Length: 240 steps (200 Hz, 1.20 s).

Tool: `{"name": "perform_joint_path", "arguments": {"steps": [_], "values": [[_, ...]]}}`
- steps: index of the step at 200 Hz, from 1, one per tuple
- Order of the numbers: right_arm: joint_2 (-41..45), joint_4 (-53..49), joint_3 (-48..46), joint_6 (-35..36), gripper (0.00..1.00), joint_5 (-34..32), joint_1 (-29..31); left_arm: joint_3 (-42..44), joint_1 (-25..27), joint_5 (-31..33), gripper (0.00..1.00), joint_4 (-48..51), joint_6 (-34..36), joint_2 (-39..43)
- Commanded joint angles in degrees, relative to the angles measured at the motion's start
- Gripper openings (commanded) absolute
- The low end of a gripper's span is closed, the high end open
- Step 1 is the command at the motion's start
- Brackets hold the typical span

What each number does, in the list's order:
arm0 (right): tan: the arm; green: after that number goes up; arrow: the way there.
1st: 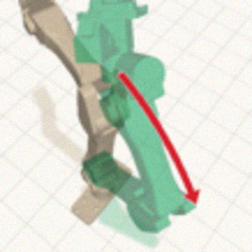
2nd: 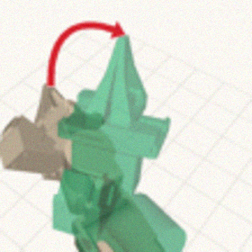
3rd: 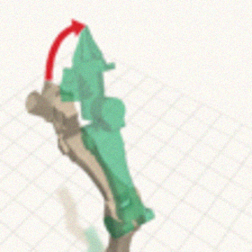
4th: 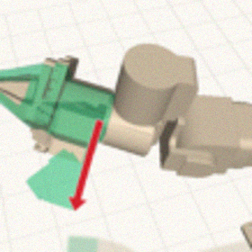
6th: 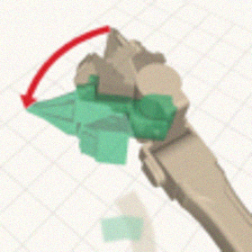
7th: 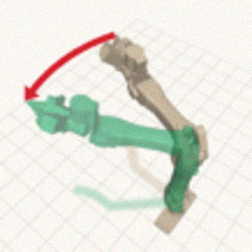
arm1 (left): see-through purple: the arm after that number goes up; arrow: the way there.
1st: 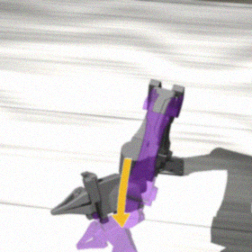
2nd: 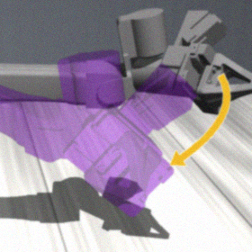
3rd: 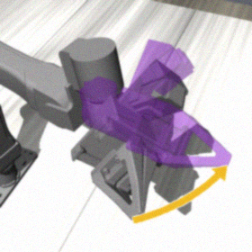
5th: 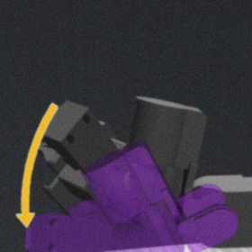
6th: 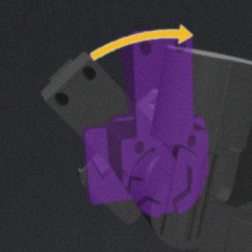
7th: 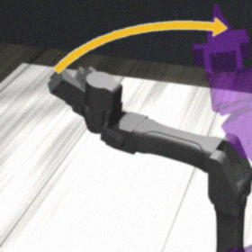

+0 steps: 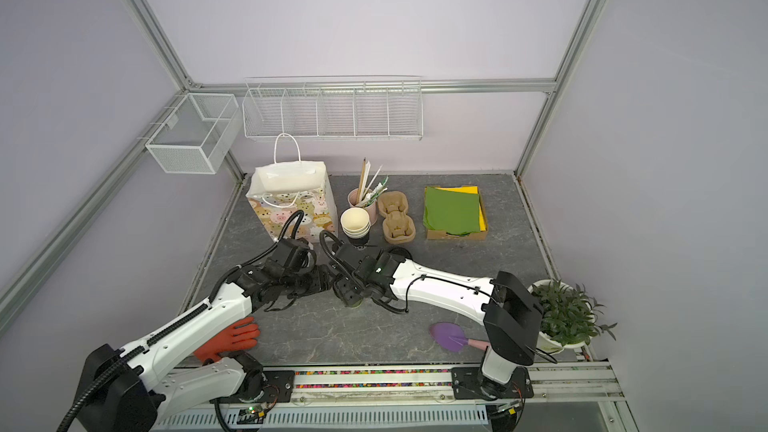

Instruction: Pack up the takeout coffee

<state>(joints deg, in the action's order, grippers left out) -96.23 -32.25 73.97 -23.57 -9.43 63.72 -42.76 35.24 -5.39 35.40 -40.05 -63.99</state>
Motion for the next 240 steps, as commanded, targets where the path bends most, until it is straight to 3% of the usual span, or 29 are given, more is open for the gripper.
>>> {"name": "perform_joint_path", "arguments": {"steps": [1,20,69,125,240], "values": [[-5.29,-9.11,-4.03,-0.20,0.68,4.42,0.27,-1.52,0.10,3.08,0.74,6.53,0.38,0.67],[-5.12,-9.15,-3.50,-0.07,0.67,3.89,0.31,-5.73,0.09,5.69,0.77,9.27,0.67,1.87],[-3.63,-9.66,-1.46,0.10,0.67,2.25,-0.08,-17.05,-1.23,19.37,0.80,15.60,6.21,7.20],[-0.60,-10.34,1.37,-0.09,0.67,1.02,-0.87,-17.79,-2.64,30.37,0.80,16.23,11.39,10.55],[8.27,-13.14,1.61,-0.86,0.67,-2.39,-0.96,-16.21,-3.16,30.88,0.81,15.49,11.93,10.10]]}}
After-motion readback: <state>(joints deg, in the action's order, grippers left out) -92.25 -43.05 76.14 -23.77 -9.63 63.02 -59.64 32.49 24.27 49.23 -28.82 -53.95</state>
